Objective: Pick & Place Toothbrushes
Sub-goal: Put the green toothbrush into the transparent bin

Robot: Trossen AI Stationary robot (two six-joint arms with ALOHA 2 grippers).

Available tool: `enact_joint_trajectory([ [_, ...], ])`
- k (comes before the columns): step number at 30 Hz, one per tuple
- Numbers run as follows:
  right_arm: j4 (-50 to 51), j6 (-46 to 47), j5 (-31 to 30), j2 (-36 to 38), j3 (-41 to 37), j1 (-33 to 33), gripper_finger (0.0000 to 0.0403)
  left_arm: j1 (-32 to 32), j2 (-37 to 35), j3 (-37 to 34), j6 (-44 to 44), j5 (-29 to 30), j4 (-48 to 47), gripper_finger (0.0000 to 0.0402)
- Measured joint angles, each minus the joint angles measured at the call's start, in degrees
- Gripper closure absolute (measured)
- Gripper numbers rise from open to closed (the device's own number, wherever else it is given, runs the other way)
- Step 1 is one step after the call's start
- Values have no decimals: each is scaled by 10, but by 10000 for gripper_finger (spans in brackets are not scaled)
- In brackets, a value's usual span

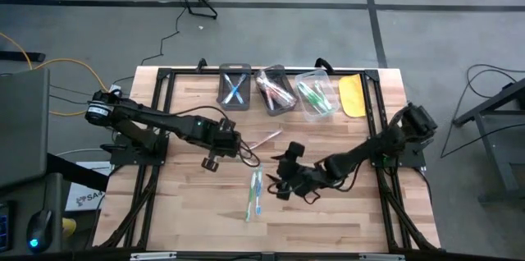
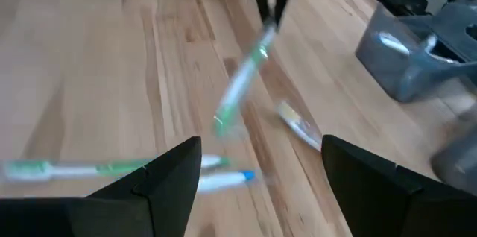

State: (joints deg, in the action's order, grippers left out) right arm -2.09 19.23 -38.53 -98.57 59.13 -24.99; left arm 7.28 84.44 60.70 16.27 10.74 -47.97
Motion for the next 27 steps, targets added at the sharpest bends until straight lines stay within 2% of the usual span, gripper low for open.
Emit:
enact_joint_trajectory([
  [6,-70,-36,1,-28,1,20,133,0,0,1,0,40,15,394],
  [12,-149,-60,58,-60,1,43,133,0,0,1,0,56,14,394],
  [20,-162,-68,78,-79,1,61,134,0,0,1,-1,57,15,394],
  [23,-162,-75,72,-79,1,62,151,0,0,1,0,57,16,394],
  [27,-144,-60,99,-85,1,74,203,0,0,1,0,57,16,394],
])
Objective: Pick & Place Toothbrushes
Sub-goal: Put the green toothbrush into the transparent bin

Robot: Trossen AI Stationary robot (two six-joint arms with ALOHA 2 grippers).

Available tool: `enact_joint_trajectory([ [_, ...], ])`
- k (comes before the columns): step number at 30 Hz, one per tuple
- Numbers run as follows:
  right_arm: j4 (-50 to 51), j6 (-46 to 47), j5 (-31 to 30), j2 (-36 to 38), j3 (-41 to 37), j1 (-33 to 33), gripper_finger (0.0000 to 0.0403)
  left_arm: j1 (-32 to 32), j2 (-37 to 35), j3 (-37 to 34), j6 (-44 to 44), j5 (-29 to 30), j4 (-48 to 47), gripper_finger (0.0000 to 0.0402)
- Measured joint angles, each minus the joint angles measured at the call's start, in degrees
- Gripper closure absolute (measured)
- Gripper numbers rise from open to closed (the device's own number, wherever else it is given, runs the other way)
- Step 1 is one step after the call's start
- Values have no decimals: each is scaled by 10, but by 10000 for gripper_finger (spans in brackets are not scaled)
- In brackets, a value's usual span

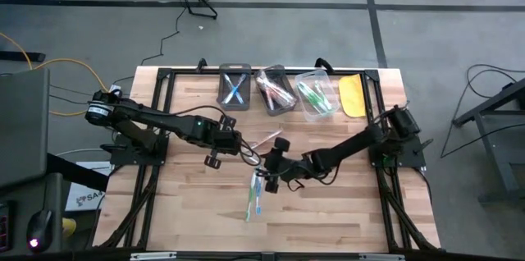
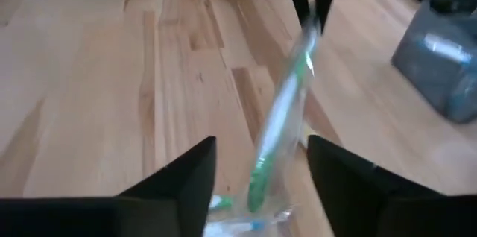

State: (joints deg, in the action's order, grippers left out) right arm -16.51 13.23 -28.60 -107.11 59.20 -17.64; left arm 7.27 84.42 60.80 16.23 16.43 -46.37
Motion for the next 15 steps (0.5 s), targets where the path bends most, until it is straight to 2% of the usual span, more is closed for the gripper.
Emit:
enact_joint_trajectory([
  [12,-28,-13,-3,-4,1,4,369,0,0,0,-1,-2,-5,394],
  [15,-16,-13,-6,-4,0,5,388,0,0,0,-2,-5,-6,396],
])
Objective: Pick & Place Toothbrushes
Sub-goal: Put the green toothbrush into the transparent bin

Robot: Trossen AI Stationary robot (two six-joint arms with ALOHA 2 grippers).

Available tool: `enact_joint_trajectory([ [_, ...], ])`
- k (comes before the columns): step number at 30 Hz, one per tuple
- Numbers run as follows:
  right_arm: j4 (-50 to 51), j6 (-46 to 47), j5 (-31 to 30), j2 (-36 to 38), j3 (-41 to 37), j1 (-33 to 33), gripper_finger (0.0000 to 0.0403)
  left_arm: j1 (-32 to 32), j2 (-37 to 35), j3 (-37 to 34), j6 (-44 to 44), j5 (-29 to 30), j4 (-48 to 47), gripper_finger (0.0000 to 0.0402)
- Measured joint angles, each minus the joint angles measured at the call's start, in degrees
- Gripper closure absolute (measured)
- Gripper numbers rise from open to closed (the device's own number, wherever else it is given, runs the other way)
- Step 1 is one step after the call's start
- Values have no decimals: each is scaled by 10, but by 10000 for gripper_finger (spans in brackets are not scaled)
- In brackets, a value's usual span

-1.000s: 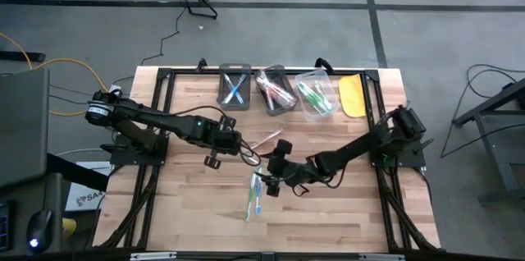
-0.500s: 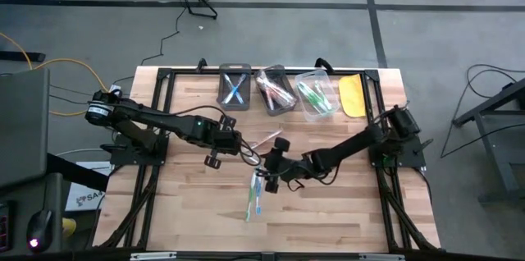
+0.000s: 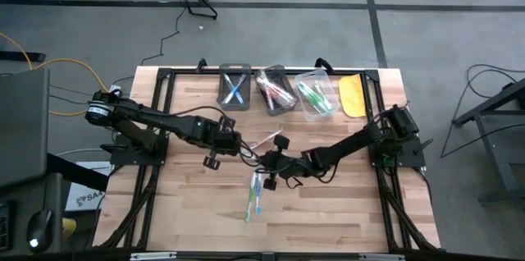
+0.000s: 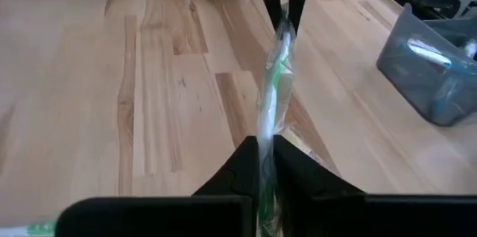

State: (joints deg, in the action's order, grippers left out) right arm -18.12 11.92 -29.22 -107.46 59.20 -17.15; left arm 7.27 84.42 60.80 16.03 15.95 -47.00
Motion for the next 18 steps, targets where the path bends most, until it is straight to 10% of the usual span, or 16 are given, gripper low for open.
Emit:
enact_joint_trajectory([
  [18,150,81,-79,59,0,-2,393,-1,-55,1,-42,17,-30,201],
])
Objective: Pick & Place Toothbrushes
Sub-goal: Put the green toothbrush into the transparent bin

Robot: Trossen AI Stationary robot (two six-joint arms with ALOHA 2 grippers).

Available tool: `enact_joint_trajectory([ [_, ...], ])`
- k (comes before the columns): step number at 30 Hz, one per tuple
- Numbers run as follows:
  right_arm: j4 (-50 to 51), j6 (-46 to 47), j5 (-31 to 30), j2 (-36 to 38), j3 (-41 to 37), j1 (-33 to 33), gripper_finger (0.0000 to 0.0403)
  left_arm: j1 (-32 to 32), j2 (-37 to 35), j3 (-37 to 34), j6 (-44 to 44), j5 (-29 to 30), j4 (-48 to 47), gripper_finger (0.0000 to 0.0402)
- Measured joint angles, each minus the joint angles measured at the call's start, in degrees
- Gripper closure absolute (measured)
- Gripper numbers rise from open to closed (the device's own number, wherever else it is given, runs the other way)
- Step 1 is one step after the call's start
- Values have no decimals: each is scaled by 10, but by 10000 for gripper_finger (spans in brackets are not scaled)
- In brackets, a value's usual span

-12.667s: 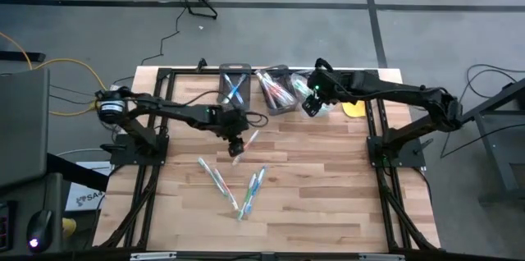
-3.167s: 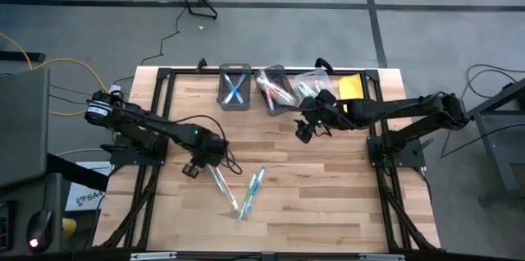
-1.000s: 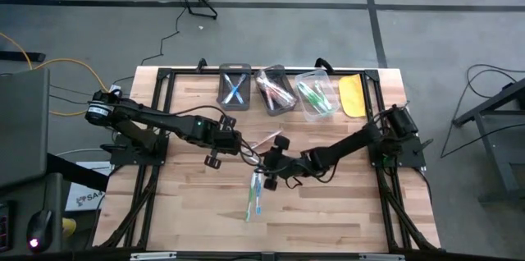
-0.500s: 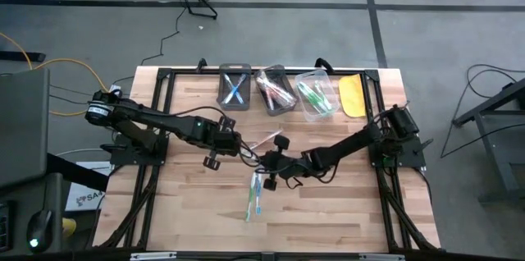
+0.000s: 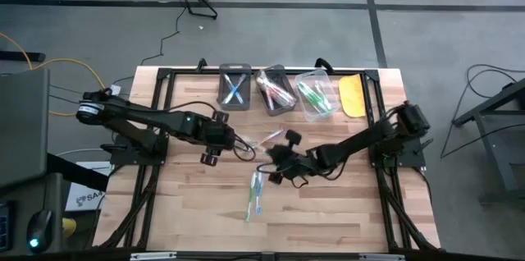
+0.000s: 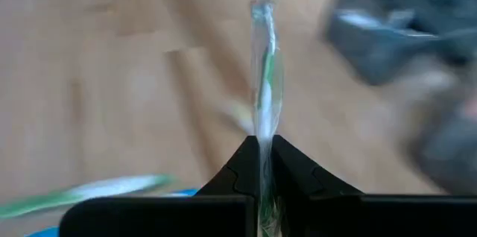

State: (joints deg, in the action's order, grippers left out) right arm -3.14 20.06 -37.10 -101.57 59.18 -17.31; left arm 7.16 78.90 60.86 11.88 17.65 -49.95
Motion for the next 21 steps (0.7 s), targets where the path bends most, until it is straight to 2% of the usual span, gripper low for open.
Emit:
enact_joint_trajectory([
  [6,240,120,-132,99,0,12,394,0,-40,0,-49,22,-25,191],
  [9,377,223,-162,138,0,34,394,0,-50,0,-62,23,-33,191],
  [11,450,259,-176,153,0,49,394,0,-53,0,-69,23,-36,190],
  [16,557,309,-169,158,-1,108,395,0,-53,0,-77,25,-41,190],
  [21,534,278,-129,159,-38,181,395,0,-53,0,-89,25,-40,190],
])
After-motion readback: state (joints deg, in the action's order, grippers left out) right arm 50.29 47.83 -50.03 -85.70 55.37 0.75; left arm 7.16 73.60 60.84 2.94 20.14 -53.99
